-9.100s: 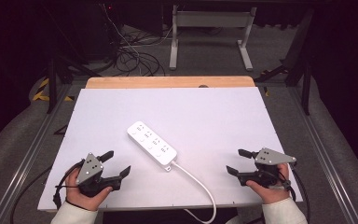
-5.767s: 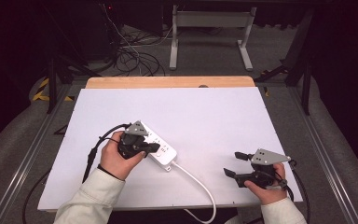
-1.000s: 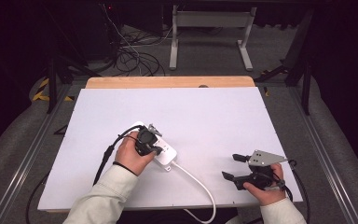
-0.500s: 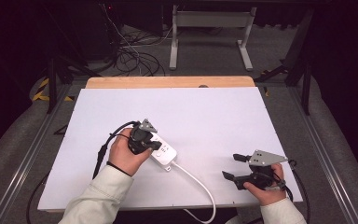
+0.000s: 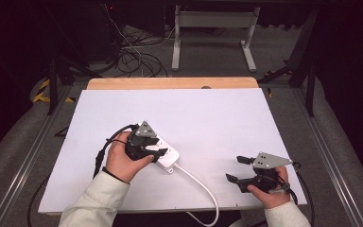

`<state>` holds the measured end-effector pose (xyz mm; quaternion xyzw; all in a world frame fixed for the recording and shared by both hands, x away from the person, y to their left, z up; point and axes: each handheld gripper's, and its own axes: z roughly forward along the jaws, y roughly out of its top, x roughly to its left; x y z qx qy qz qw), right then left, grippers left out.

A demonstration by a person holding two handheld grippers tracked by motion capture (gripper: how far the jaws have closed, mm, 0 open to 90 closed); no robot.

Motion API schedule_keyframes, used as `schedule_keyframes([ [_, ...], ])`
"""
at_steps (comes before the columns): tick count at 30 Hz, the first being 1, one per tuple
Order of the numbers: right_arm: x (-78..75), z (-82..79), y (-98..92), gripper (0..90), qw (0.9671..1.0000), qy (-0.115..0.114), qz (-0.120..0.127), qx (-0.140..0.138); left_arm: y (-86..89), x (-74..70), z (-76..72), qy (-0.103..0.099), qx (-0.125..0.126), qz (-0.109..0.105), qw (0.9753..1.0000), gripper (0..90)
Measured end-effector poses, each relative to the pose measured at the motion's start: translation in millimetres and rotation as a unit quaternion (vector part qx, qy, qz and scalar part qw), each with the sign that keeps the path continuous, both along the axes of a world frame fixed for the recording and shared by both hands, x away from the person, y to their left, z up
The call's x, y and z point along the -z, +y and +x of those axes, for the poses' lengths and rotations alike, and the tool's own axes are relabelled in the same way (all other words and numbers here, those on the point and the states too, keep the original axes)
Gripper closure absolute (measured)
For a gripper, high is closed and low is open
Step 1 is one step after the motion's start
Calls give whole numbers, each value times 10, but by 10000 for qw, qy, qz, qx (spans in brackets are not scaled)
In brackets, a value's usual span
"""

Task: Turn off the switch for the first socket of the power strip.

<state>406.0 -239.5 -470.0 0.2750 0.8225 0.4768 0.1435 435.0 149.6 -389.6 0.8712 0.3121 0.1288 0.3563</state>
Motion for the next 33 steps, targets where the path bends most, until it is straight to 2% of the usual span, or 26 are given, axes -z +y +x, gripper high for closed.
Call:
schedule_keyframes([
  [6,-3,-3,1,217,10000,-10,5,1,64,-68,-87,-252,47,-228,9994,396],
  [12,-6,-4,0,216,10000,-15,10,3,153,-112,-188,-536,127,-453,9975,314],
  [15,-7,-5,0,216,10000,-17,12,5,203,-95,-250,-737,168,-552,9956,274],
  [19,-8,-7,2,215,10000,-23,14,3,287,-55,-324,-915,57,-737,9931,226],
  [21,-9,-8,4,215,10000,-27,16,1,334,-36,-360,-980,-27,-841,9916,207],
  [25,-12,-12,7,214,10000,-35,26,3,462,4,-411,-984,-127,-1085,9891,213],
  [33,-9,-21,0,212,10000,-37,41,-5,695,169,-486,-1316,-269,-1239,9832,192],
])
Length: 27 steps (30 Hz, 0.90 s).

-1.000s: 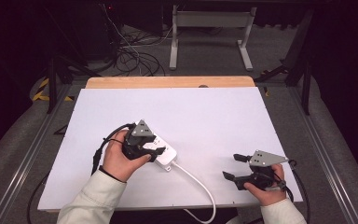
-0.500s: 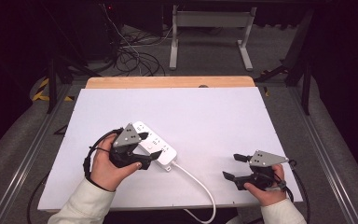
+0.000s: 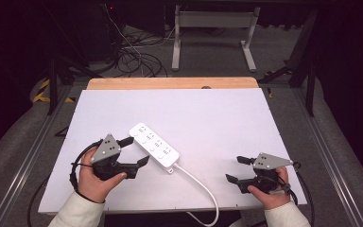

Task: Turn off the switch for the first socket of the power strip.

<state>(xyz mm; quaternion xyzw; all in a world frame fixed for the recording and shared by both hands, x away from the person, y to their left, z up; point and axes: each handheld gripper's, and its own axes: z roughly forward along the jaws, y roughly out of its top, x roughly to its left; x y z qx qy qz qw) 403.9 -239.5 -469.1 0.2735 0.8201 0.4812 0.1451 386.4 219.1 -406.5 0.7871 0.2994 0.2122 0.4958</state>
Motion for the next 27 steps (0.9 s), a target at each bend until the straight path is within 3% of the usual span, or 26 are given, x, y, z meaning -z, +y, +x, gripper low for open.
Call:
schedule_keyframes([
  [4,0,-2,-4,210,10000,3,4,2,113,76,-38,-71,-131,-77,9999,195],
  [9,0,0,-3,208,10000,-6,4,-7,266,208,-77,-24,-137,-408,9991,197],
  [21,1,-2,-3,203,10000,-26,8,-19,486,437,-143,-168,-23,-444,9989,170],
  [27,1,-2,-9,202,10000,-23,-6,-15,539,547,-157,-263,-62,-224,9994,161],
])
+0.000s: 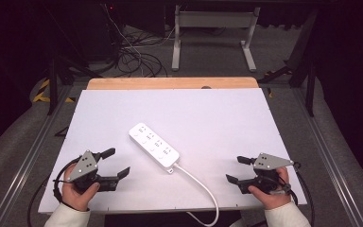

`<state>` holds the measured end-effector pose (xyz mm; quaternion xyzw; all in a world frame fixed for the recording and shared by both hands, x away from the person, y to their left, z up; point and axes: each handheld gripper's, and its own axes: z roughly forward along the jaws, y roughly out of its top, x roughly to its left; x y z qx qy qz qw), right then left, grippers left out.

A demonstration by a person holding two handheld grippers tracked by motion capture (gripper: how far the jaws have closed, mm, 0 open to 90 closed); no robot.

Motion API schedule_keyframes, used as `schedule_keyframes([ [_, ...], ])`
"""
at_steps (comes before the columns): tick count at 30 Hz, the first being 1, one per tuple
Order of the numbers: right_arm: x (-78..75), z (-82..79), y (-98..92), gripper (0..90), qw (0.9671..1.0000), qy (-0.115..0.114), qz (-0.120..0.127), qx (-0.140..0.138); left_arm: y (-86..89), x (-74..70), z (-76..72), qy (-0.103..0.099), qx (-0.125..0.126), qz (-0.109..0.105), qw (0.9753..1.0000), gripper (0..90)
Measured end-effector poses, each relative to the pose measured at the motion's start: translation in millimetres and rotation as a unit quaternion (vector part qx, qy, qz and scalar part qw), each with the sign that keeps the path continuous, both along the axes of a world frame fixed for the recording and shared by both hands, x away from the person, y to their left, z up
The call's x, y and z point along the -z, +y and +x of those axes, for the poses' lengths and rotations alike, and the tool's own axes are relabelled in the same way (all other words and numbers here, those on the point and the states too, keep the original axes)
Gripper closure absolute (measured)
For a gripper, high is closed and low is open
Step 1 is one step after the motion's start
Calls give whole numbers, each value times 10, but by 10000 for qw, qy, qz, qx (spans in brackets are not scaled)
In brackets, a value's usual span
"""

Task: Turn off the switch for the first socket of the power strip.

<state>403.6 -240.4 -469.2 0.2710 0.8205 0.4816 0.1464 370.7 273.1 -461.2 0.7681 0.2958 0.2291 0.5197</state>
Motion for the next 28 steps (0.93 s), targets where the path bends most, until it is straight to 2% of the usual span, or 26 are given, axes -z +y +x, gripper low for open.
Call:
schedule_keyframes([
  [2,0,1,-2,202,10000,0,3,6,14,41,-11,6,-16,111,9999,155],
  [4,1,2,-6,201,10000,-3,3,6,33,67,-27,158,58,161,9997,157],
  [10,7,3,-13,200,10000,0,-6,4,64,139,-64,302,48,350,9989,150],
  [17,16,9,-17,199,10000,16,-23,-10,56,136,-50,616,-141,112,9979,134],
  [20,15,7,-18,198,10000,13,-24,-2,40,118,-53,862,-308,61,9958,138],
  [22,15,8,-16,198,10000,12,-29,-7,38,113,-56,781,-287,104,9965,136],
  [25,18,12,-17,197,10000,13,-37,-3,41,112,-46,463,-248,281,9982,134],
  [28,20,14,-18,197,10000,20,-39,3,37,114,-51,318,-193,327,9988,124],
])
